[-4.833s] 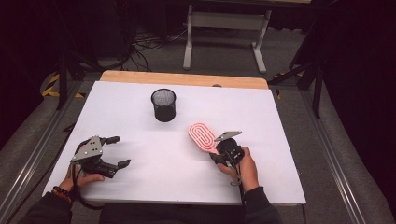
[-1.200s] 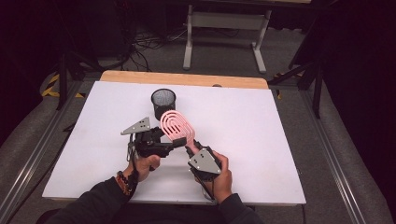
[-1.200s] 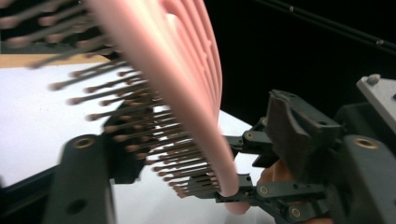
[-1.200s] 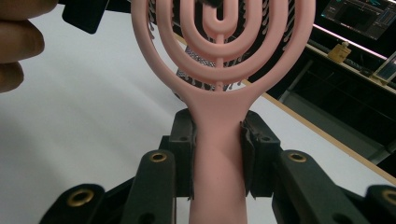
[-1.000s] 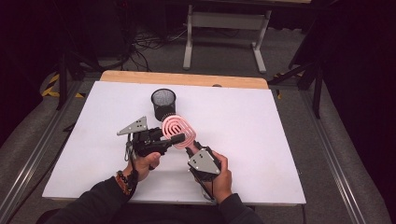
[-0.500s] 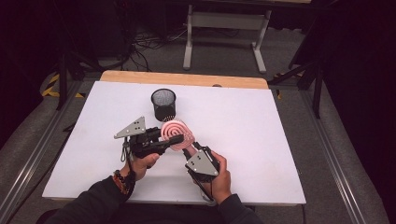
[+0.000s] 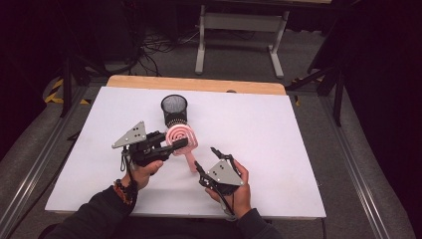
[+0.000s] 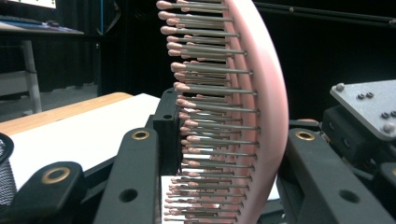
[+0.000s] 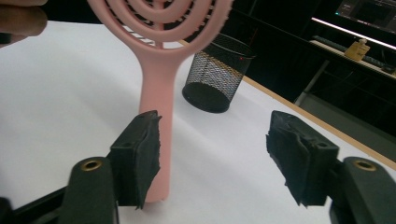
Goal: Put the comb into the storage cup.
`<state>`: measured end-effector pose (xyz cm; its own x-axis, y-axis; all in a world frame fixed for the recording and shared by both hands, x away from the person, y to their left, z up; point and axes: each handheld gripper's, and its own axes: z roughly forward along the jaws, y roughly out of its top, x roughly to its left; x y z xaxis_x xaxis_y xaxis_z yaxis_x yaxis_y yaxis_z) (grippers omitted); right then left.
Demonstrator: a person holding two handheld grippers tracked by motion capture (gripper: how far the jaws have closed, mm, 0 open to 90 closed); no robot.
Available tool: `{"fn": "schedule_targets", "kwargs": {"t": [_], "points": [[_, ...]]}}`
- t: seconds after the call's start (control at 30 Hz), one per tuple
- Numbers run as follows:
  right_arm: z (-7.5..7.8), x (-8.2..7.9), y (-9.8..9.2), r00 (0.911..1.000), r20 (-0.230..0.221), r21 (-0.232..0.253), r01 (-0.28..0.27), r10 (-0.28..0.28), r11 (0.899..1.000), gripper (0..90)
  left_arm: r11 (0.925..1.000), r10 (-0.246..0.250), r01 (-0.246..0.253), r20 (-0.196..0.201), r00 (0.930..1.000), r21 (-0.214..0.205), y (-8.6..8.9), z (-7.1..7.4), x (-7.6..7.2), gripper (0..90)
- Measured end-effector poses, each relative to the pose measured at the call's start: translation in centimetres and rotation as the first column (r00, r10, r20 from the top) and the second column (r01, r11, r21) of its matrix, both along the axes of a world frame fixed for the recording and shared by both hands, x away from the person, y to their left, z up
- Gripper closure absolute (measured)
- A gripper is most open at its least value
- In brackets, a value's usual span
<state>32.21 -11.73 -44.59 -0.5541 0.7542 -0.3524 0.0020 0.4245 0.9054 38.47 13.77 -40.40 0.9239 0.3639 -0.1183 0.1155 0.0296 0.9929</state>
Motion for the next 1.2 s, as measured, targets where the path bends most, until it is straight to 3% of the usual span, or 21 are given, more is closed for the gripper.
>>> {"fn": "schedule_targets", "kwargs": {"t": [0.17, 0.37, 0.7, 0.83, 1.03, 1.2], "points": [[0.3, 0.0, -0.7, 0.9999, 0.012, 0.009, 0.008, -0.008, 1.000, 30.3, 0.9998, 0.011, -0.011, 0.017, 0.9998, 0.017, 0.2, 0.2, 0.0, 62.7], [0.6, -0.1, -1.6, 0.9999, 0.011, 0.016, 0.007, -0.007, 1.000, 26.0, 0.9979, 0.011, -0.015, 0.071, 0.9974, 0.062, 0.5, 0.6, -0.4, 62.7], [0.9, -0.6, -3.5, 0.9973, 0.058, 0.044, 0.042, -0.044, 0.998, 22.5, 0.9972, 0.033, -0.040, 0.105, 0.9940, 0.063, 1.2, 1.3, -0.6, 62.7], [0.7, -0.7, -4.2, 0.9984, 0.044, 0.042, 0.034, -0.036, 0.999, 21.1, 0.9968, 0.052, -0.058, 0.107, 0.9928, 0.054, 1.7, 1.5, -0.5, 62.8], [0.1, -0.8, -5.3, 0.9999, 0.009, -0.001, 0.011, -0.011, 1.000, 19.1, 0.9959, 0.066, -0.073, 0.121, 0.9905, 0.054, 2.0, 1.9, -0.4, 62.7], [0.0, -1.0, -6.3, 0.9998, 0.010, 0.001, 0.019, -0.019, 1.000, 16.5, 0.9947, 0.088, -0.094, 0.122, 0.9886, 0.042, 2.5, 2.2, -0.2, 62.7]]}}
